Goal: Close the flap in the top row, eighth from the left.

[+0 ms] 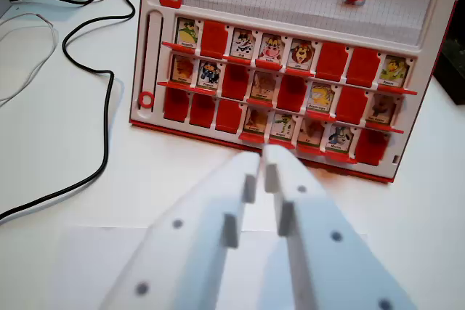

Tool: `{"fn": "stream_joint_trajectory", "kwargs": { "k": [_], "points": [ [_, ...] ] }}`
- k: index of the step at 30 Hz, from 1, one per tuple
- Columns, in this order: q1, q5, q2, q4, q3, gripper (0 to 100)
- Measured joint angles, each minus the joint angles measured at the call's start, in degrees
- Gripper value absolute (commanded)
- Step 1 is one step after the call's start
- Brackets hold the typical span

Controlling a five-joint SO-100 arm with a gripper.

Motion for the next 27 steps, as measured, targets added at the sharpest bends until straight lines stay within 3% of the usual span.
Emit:
{"fn": "stream_joint_trajectory", "kwargs": {
  "k": [2,21,27],
  "points": [
    [1.8,-0.7,0.0,0.0,-0.2,0],
    [1.5,-0.88,0.1,1.9,-3.1,0],
    [4.4,-0.53,-3.9,0.8,-6.9,0]
  ]
}}
